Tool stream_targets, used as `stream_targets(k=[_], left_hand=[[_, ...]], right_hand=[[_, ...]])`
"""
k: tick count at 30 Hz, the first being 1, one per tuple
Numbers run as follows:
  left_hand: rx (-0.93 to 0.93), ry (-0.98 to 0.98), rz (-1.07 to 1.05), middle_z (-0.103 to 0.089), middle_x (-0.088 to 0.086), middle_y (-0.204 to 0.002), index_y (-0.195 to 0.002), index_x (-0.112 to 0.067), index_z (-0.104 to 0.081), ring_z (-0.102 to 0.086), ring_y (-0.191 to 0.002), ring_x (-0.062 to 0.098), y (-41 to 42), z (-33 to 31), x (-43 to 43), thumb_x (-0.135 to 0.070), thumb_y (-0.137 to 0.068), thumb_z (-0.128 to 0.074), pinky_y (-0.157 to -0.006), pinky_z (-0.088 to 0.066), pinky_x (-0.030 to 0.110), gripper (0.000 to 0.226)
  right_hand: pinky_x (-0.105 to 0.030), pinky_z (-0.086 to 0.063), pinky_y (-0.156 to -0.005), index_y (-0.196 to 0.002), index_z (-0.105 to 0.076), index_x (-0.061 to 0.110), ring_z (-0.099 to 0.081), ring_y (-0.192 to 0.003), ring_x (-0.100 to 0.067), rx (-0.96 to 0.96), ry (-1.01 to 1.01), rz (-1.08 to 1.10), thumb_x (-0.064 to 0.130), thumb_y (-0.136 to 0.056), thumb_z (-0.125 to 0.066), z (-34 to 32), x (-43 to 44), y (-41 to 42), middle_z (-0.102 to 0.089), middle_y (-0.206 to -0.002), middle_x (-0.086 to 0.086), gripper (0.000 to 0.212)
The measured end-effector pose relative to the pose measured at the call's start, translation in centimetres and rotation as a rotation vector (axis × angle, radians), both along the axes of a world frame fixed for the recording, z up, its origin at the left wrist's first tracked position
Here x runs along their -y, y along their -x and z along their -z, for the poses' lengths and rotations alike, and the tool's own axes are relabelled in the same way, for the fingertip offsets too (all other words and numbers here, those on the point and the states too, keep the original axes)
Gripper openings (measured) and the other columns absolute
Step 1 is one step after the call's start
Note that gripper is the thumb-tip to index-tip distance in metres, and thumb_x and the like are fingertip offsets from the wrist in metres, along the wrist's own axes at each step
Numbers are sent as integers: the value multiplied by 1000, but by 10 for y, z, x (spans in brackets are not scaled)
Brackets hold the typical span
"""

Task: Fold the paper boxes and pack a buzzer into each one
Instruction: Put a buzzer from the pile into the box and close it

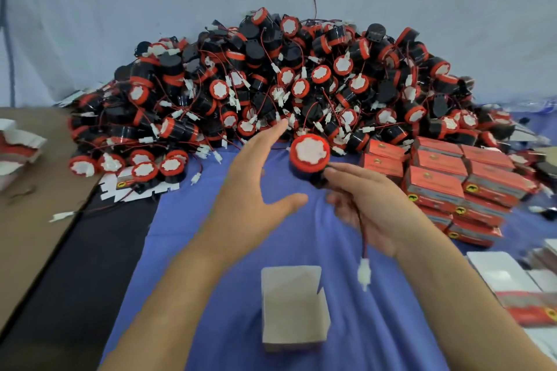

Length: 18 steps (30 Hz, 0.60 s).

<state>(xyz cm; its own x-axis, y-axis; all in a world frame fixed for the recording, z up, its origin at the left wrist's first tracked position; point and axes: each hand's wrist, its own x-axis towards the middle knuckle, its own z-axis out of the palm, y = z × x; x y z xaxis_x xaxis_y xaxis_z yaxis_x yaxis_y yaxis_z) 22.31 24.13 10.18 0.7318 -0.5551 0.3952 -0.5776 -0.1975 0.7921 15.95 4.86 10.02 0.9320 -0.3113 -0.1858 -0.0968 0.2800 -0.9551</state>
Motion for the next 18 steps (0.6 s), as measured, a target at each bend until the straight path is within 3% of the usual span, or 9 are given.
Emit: stream_targets(k=[2,5,7,9,12,15,18], left_hand=[[-72,-1,83,-48,-29,-148,-153,-45,-38,-44,-137,-9,4,-10,-10,-34,-80,-86,-108,-45,21,88],[-101,-3,90,-65,-23,-128,-130,-38,-62,-61,-123,2,22,-15,-24,-45,-74,-83,-99,-55,28,60],[-115,36,15,-67,-22,-122,-121,-38,-64,-65,-116,3,35,-10,-34,-45,-72,-83,-96,-56,26,53],[-106,40,-104,-64,-30,-121,-123,-45,-59,-64,-113,-3,48,-3,-45,-50,-68,-85,-95,-53,17,61],[-17,-114,-135,-56,-38,-123,-130,-56,-50,-56,-115,-11,74,11,-55,-53,-66,-89,-93,-44,6,75],[42,-240,-109,-52,-38,-122,-124,-57,-47,-52,-112,-13,101,31,-53,-56,-67,-89,-89,-42,10,71],[88,-329,-117,-52,-34,-114,-109,-49,-46,-48,-107,-11,111,47,-46,-69,-67,-71,-80,-39,8,53]], right_hand=[[-16,-36,-43,-107,-79,17,-50,-50,-7,-8,218,-231,17,-103,-60,-8,-4,22,-73,-82,5,20],[-17,-32,-44,-118,-76,22,-38,-48,-8,5,414,-393,22,-106,-55,-17,-10,45,-71,-79,9,24],[-18,-37,-46,-114,-76,28,-43,-50,-8,-27,545,-387,30,-103,-59,-22,-7,59,-74,-86,6,20],[-15,-40,-50,-99,-77,28,-48,-53,-7,-67,683,-400,40,-96,-65,-26,6,79,-69,-74,9,17],[-23,-44,-62,-90,-75,26,-53,-64,-7,-105,884,-439,50,-85,-67,-28,30,112,-62,-70,9,26],[-21,-48,-71,-97,-79,35,-61,-74,-5,-96,915,-407,49,-82,-66,-29,39,130,-73,-82,7,25],[-13,-48,-62,-93,-81,35,-59,-64,-4,-26,754,-270,44,-75,-71,-31,34,134,-68,-68,4,23]])
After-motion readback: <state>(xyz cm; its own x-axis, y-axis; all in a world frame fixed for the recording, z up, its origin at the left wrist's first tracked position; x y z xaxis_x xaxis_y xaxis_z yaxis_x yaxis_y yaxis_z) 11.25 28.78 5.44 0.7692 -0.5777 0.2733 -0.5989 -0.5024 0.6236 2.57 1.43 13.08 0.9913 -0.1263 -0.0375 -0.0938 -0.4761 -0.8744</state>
